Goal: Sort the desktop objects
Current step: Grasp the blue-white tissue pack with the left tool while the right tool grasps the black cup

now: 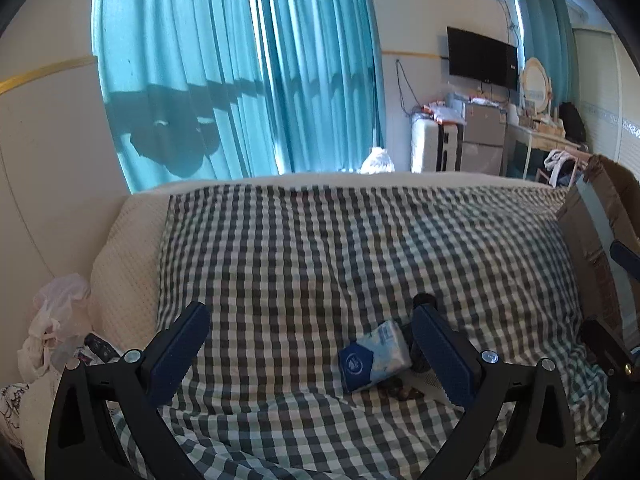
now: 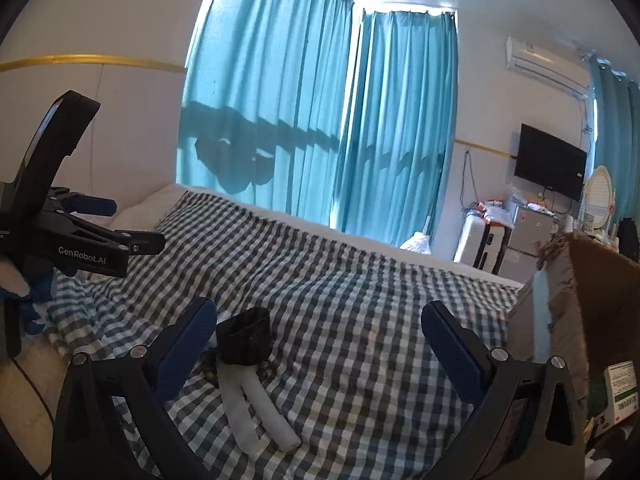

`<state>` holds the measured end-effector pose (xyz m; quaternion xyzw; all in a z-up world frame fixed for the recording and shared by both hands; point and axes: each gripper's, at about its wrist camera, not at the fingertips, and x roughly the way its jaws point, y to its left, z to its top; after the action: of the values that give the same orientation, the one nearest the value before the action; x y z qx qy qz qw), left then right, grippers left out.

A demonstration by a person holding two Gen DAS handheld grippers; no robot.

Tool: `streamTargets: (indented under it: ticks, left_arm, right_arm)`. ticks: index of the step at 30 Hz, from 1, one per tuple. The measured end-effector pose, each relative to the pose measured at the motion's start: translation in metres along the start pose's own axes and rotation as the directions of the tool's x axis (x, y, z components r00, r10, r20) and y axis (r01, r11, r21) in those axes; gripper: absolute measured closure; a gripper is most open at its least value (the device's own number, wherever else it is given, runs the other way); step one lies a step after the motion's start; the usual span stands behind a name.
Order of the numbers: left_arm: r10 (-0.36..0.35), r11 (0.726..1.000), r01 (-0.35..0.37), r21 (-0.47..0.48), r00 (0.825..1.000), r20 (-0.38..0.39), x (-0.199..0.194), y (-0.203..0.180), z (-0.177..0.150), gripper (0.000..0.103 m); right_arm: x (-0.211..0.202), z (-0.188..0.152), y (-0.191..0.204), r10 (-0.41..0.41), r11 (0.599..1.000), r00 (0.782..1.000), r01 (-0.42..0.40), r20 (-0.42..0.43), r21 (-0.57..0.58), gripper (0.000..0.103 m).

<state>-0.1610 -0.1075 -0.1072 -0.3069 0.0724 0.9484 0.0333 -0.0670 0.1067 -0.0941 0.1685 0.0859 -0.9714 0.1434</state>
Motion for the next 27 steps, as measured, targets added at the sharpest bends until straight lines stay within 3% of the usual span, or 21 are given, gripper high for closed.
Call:
streamTargets:
  ticks: [4, 10, 18, 23, 26, 27]
  left_arm:
    - [0.001, 0.998, 0.008, 0.064, 0.991, -0.135, 0.034, -0.007, -0.020, 0.000]
    - [-0.038, 0.985, 0.093, 0.147, 0.939, -0.342, 0.083, -0.028, -0.043, 0.000]
    - [-0.027, 0.972, 0.125, 0.200, 0.902, -0.432, 0.110, -0.052, -0.055, 0.000]
    - [-0.018, 0.988, 0.090, 0.127, 0.877, -0.481, 0.140, -0.049, -0.057, 0.000]
    - [-0.046, 0.995, 0.080, 0.055, 0.886, -0.461, 0.139, -0.041, -0.057, 0.001]
    - [-0.044, 0.996, 0.073, 0.047, 0.893, -0.448, 0.136, -0.040, -0.056, 0.006]
  right_arm:
    - [0.030, -0.010, 0.015, 0.052, 0.998, 0.996, -0.054, -0.078, -0.023, 0.000]
    - [0.062, -0.008, 0.027, 0.093, 0.995, 0.987, -0.097, -0.131, -0.027, 0.000]
    - [0.104, -0.009, 0.032, 0.089, 0.996, 0.973, -0.094, -0.213, -0.010, 0.000]
    - [0.129, -0.013, 0.031, 0.073, 0.997, 0.961, -0.073, -0.265, 0.012, 0.000]
    - [0.136, -0.021, 0.030, 0.089, 0.996, 0.949, -0.090, -0.301, 0.011, 0.010]
    - [0.137, -0.024, 0.027, 0.102, 0.995, 0.946, -0.100, -0.307, 0.020, 0.019]
